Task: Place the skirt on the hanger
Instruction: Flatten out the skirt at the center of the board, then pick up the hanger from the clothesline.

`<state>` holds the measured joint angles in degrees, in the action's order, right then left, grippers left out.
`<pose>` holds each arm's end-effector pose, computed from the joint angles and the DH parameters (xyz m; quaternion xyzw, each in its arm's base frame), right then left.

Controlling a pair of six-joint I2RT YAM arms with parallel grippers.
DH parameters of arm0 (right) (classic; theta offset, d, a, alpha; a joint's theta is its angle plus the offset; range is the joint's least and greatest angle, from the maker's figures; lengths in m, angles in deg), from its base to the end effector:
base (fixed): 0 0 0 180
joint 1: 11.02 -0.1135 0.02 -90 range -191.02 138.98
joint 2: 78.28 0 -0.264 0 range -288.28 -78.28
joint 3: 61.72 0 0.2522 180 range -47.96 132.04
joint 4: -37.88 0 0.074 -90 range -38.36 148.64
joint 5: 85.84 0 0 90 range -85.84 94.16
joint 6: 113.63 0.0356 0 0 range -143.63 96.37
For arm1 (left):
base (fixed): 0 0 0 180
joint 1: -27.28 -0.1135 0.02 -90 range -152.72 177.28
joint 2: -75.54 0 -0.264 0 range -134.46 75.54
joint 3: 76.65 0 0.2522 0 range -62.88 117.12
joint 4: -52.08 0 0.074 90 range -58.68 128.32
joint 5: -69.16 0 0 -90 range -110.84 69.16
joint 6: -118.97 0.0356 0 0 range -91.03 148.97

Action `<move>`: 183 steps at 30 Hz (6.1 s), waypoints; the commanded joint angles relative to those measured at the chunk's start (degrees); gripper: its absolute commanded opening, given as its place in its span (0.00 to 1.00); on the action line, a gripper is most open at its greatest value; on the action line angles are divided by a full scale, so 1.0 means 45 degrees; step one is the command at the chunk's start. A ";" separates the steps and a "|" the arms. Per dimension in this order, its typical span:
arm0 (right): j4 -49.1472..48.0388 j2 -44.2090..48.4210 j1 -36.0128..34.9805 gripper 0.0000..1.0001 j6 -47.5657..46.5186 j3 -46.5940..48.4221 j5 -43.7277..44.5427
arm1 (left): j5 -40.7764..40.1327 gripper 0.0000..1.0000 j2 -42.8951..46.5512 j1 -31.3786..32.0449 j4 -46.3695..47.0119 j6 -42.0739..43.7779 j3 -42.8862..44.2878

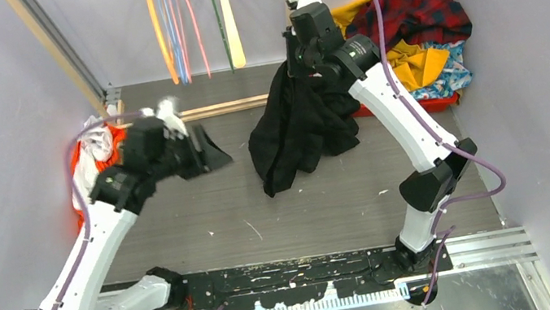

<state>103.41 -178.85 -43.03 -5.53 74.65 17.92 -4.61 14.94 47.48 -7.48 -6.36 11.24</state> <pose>0.3159 0.1875 0.4667 -0.0443 0.8596 0.1172 0.4954 0.1899 -0.0805 0.4014 -0.0466 0.8684 -0.3320 0.3653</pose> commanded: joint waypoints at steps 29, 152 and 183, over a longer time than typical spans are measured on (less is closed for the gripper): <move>-0.1558 0.1432 0.0005 0.01 -0.0299 -0.1897 -0.0424 | -0.4876 0.98 -0.2589 0.5518 0.4724 -0.0634 -0.3896; -0.5554 -0.2087 -0.2750 0.33 -0.0229 0.5106 -0.3782 | -0.2288 0.99 0.2458 0.0676 0.0032 -0.0098 -0.4258; -0.5677 0.3391 -0.2831 0.32 -0.2136 -0.0944 -0.0338 | -0.4850 0.99 -0.0973 0.0060 0.0170 0.0872 0.4136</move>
<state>80.20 -158.50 -55.82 -10.55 66.61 12.08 -26.31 6.11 48.14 -9.45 -2.02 32.86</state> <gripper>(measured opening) 0.309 0.997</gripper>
